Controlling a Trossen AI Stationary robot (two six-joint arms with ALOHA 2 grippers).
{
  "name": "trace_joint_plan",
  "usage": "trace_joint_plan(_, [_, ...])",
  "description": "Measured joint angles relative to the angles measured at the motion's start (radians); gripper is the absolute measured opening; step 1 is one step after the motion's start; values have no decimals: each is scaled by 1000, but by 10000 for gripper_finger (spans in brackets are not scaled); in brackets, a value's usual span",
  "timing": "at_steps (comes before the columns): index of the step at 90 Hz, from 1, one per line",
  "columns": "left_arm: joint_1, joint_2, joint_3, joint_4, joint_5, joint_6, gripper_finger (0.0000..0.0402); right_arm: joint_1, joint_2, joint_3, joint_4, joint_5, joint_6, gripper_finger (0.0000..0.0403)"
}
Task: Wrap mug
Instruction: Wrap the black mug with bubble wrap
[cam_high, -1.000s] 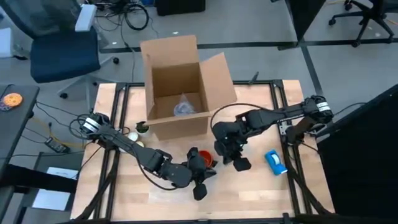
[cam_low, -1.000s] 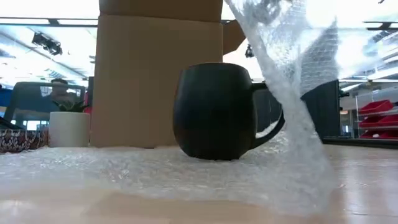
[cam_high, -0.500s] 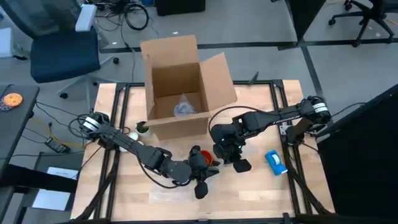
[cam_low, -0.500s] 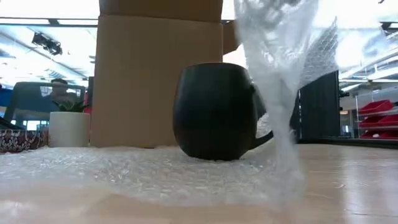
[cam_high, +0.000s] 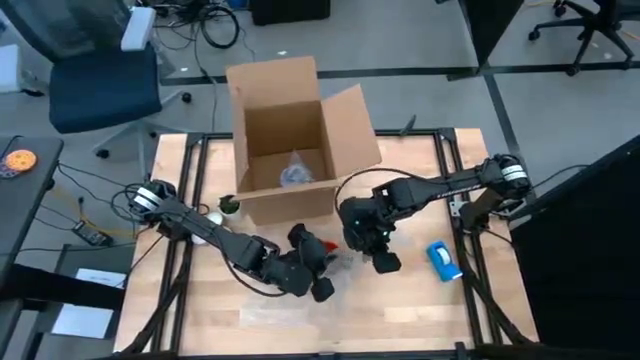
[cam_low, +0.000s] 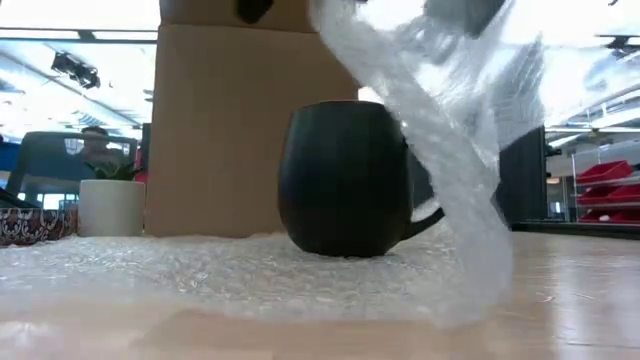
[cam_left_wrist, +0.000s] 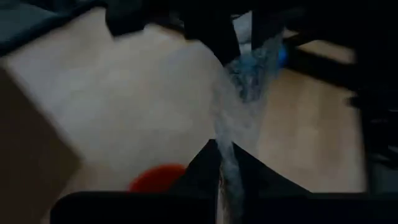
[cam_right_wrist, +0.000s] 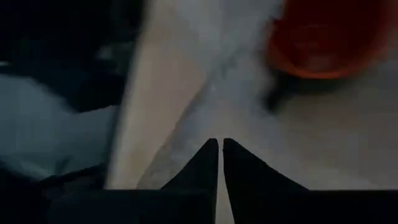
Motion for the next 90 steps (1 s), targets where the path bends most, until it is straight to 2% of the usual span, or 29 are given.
trace_joint_plan(28, [23,6,-51,-68,-50,-47,0,28,-98,59,6,342,-14,0])
trace_joint_plan(44, [22,6,-91,-67,-52,-79,0,75,-163,59,-19,406,60,0])
trace_joint_plan(67, [8,6,-92,-66,-51,-77,0,112,-181,59,-220,537,164,2])
trace_joint_plan(74, [6,6,-92,-66,-51,-76,0,88,-182,52,-298,578,167,12])
trace_joint_plan(90, [-1,6,-92,-57,-51,-73,0,-15,-180,4,-309,583,61,63])
